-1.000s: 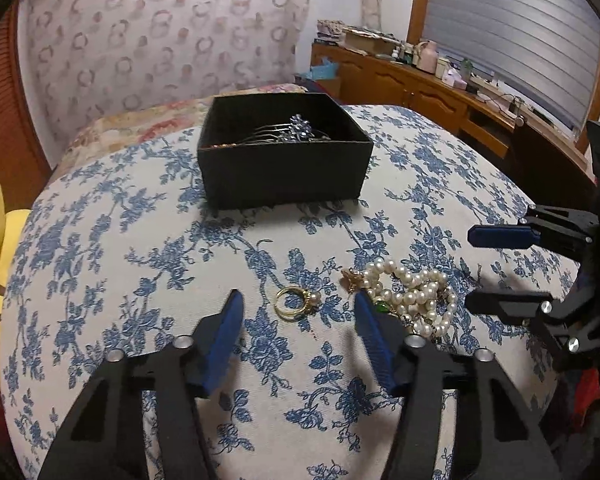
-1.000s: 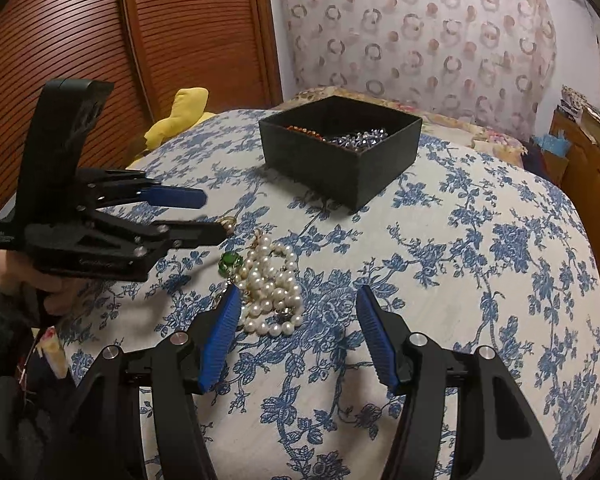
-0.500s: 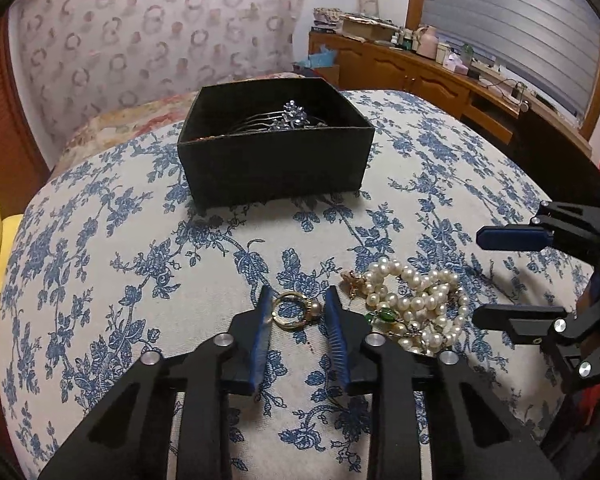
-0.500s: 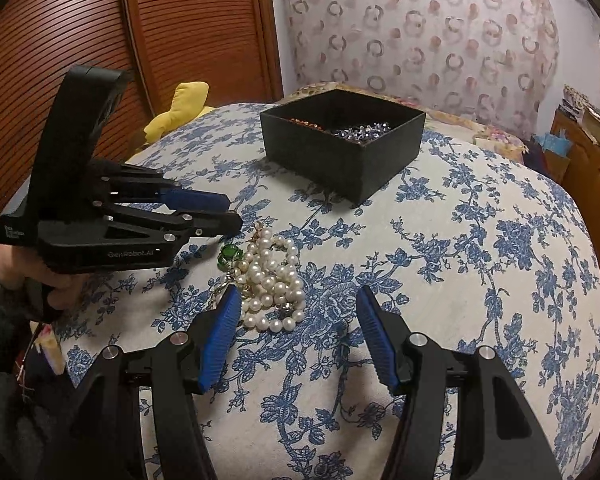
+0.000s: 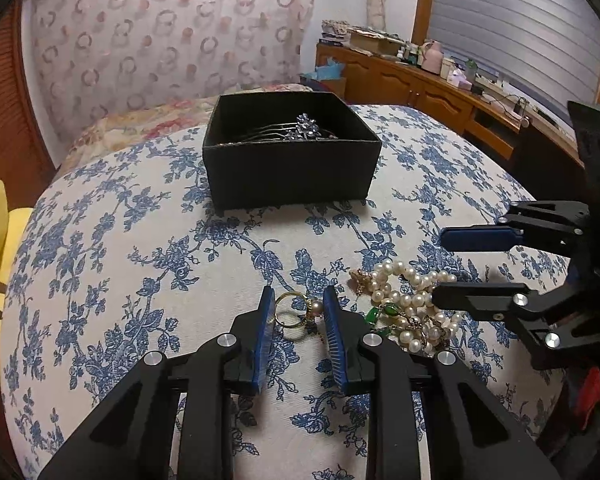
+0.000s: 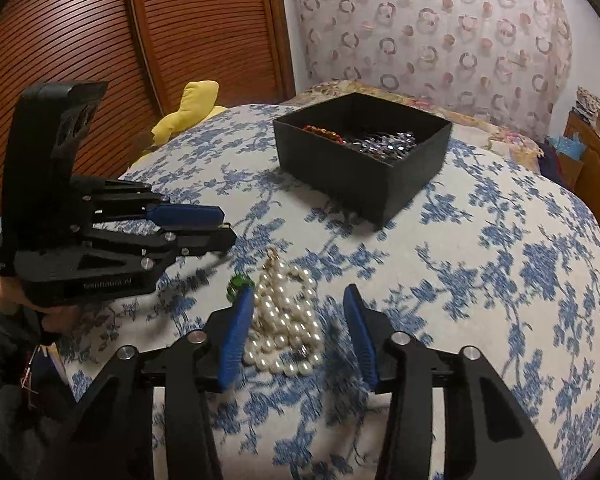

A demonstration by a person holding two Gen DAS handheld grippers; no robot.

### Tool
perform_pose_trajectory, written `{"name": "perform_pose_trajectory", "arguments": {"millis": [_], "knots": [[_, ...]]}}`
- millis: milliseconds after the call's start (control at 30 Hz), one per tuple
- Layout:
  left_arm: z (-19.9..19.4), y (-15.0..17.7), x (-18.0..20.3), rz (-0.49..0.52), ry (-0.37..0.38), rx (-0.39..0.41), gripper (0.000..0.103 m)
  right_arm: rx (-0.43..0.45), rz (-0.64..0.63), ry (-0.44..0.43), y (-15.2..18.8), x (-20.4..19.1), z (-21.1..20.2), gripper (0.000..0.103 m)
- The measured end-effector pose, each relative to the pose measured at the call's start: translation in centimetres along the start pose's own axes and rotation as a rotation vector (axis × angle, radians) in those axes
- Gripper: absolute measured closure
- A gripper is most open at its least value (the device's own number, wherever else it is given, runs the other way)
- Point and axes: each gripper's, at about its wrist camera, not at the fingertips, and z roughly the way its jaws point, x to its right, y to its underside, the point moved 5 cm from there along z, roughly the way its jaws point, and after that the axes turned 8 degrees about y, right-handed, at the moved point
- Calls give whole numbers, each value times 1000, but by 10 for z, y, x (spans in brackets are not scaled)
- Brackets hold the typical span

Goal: Organize jewelry
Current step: 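Grasp the gold ring with the left tool while the right tool grasps the pearl necklace, then lift the pearl necklace with the right tool while the left tool carries the ring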

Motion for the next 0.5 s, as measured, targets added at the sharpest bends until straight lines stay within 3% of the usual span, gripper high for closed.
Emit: {"name": "perform_pose_trajectory", "arguments": {"millis": [300,400,500], "knots": [[-3,1,-2,-8,4,10,80,-37,2,-22,-6,-5,20,74],[-4,1,-2,-13,5,15,80,-38,-6,-22,-6,-6,20,92],[-9,-1,-1,-15,4,26,80,-30,-15,-27,-6,-5,14,94]]}}
